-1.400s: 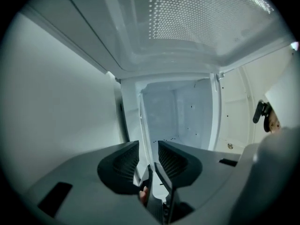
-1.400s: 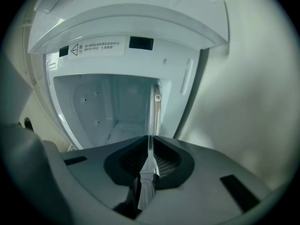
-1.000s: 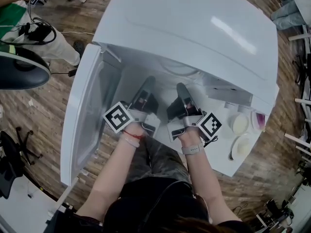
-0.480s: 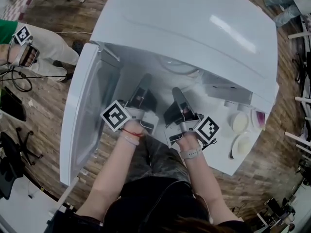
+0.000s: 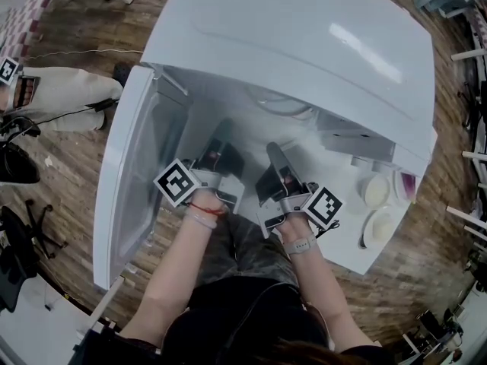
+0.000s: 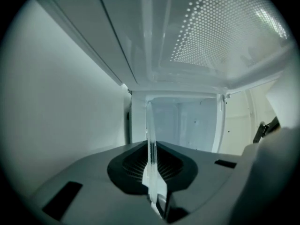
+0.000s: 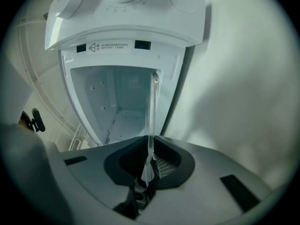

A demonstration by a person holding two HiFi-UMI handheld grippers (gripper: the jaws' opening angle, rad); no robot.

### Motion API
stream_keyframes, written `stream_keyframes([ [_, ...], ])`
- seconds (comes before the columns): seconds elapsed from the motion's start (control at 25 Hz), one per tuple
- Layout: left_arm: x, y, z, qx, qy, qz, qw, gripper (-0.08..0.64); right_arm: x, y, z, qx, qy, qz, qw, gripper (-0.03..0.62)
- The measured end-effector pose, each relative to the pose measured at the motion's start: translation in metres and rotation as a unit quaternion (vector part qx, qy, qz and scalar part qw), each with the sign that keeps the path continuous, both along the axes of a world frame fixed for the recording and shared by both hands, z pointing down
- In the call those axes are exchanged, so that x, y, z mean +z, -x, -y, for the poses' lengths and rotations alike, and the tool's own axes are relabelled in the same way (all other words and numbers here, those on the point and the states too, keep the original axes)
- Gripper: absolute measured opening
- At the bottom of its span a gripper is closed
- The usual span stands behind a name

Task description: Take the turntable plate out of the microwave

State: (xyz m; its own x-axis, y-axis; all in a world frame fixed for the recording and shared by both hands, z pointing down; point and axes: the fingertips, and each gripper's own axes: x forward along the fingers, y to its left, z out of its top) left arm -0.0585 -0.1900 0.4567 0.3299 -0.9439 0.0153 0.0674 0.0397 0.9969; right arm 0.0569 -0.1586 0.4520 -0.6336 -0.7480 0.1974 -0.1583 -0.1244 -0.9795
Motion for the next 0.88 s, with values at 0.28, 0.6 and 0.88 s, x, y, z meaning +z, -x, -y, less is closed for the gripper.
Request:
stream_keyframes([
  [0.28,0.001,0.005,0.0,0.007,0.0,-0.007,1.0,0.037,-0.001,-0.033,0.017,0.039,-0.022,-0.055,0.998,0.051],
  [0.6,0.0,0.004,-0.002,0.019,-0.003,-0.01,0.9998,0.037,-0.002,-0.057,0.044,0.073,-0.032,-0.087,0.993,0.079],
  [0.88,-0.002,0.005,-0.001,0.023,-0.008,-0.014,0.9996,0.037,-0.005,-0.058,0.055,0.075,-0.041,-0.099,0.991,0.073],
])
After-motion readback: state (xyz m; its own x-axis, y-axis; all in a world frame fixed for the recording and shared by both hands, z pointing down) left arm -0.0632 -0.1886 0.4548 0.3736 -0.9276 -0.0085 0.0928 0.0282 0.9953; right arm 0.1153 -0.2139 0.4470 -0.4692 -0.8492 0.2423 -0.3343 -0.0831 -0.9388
